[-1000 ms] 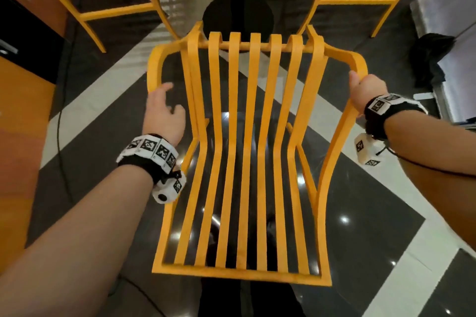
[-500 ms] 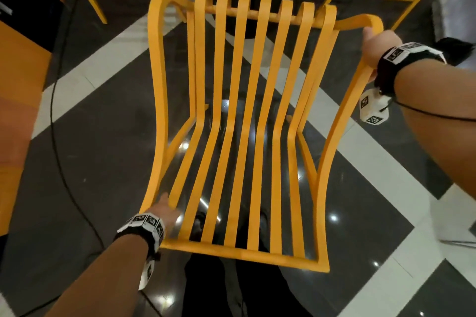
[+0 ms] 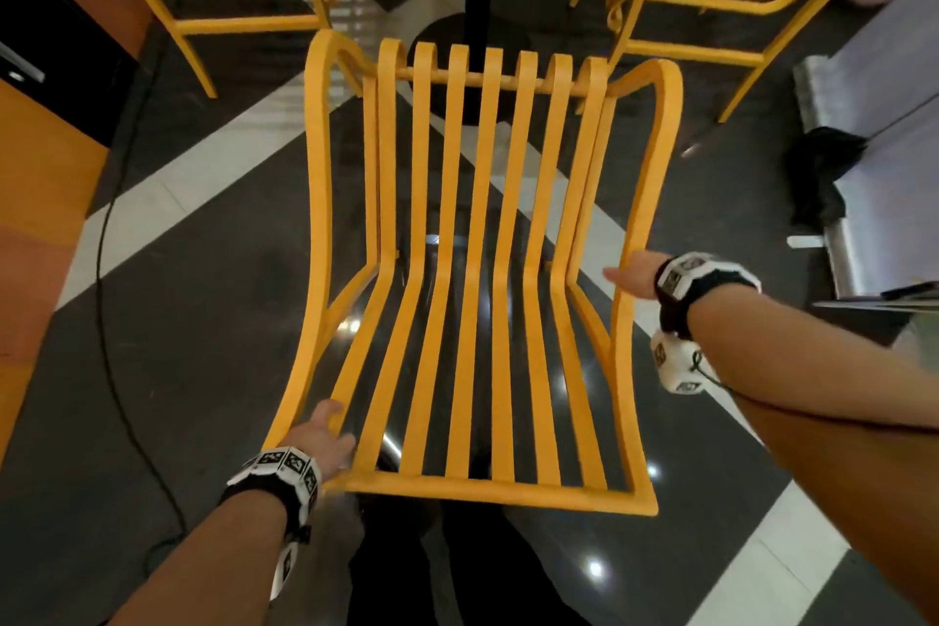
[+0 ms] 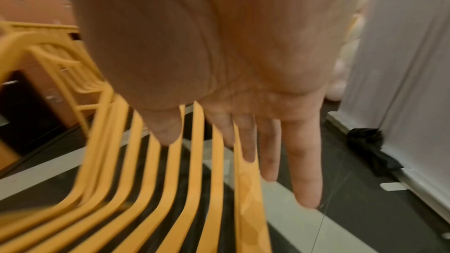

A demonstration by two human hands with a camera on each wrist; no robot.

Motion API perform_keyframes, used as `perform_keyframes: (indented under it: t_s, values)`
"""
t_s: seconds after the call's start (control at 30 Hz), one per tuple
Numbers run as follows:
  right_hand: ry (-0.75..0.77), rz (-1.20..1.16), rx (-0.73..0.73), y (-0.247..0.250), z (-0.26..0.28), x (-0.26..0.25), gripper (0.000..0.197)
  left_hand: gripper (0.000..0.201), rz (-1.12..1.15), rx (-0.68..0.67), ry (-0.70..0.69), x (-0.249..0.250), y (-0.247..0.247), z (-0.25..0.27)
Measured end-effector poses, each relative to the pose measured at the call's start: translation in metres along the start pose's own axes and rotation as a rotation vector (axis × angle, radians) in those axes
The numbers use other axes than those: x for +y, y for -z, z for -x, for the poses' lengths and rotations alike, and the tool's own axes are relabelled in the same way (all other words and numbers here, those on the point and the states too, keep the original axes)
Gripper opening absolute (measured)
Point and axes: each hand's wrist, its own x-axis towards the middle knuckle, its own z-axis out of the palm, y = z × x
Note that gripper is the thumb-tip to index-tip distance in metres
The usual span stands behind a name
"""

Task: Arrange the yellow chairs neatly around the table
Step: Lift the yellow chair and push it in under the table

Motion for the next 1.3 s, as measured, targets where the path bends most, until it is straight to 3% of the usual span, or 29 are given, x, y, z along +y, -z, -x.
perform_keyframes:
  t_s: [0.07, 0.2, 0.3, 0.4, 0.5, 0.67, 0.73, 0.9, 1.07, 1.3]
  values:
    - [0.088, 0.162, -0.214, -0.045, 0.031, 0.006, 0.052, 0.055, -0.02, 0.068, -0.036, 0.018, 0.016, 0.014]
    - [0.183, 0.318, -0.311, -0.075, 0.083, 0.013, 0.06, 0.058, -0.119, 0.213, -0.145, 0.054, 0.054, 0.035]
    - [0.271, 0.317, -0.184, -0.058, 0.103, 0.024, 0.059, 0.061, -0.153, 0.3, -0.22, 0.082, 0.089, 0.047]
    - [0.312, 0.29, 0.008, -0.031, 0.098, 0.026, 0.08, 0.064, -0.309, 0.342, -0.275, 0.099, 0.117, 0.051]
    - [0.298, 0.247, 0.165, -0.003, 0.097, 0.015, 0.068, 0.067, -0.399, 0.432, -0.347, 0.113, 0.141, 0.054]
    - [0.288, 0.204, 0.325, 0.043, 0.07, -0.011, 0.061, 0.054, -0.409, 0.57, -0.462, 0.137, 0.183, 0.04]
    - [0.282, 0.211, 0.35, 0.064, 0.06, -0.023, 0.067, 0.046, -0.398, 0.576, -0.468, 0.154, 0.203, 0.032]
    - [0.223, 0.199, 0.404, 0.111, 0.036, -0.051, 0.038, 0.043, -0.353, 0.564, -0.475, 0.196, 0.258, 0.011]
    - [0.186, 0.163, 0.353, 0.146, 0.017, -0.073, 0.024, 0.037, -0.381, 0.471, -0.489, 0.221, 0.297, -0.007]
    - [0.225, 0.166, 0.46, 0.146, 0.013, -0.07, 0.033, 0.032, -0.37, 0.476, -0.479, 0.224, 0.3, -0.009]
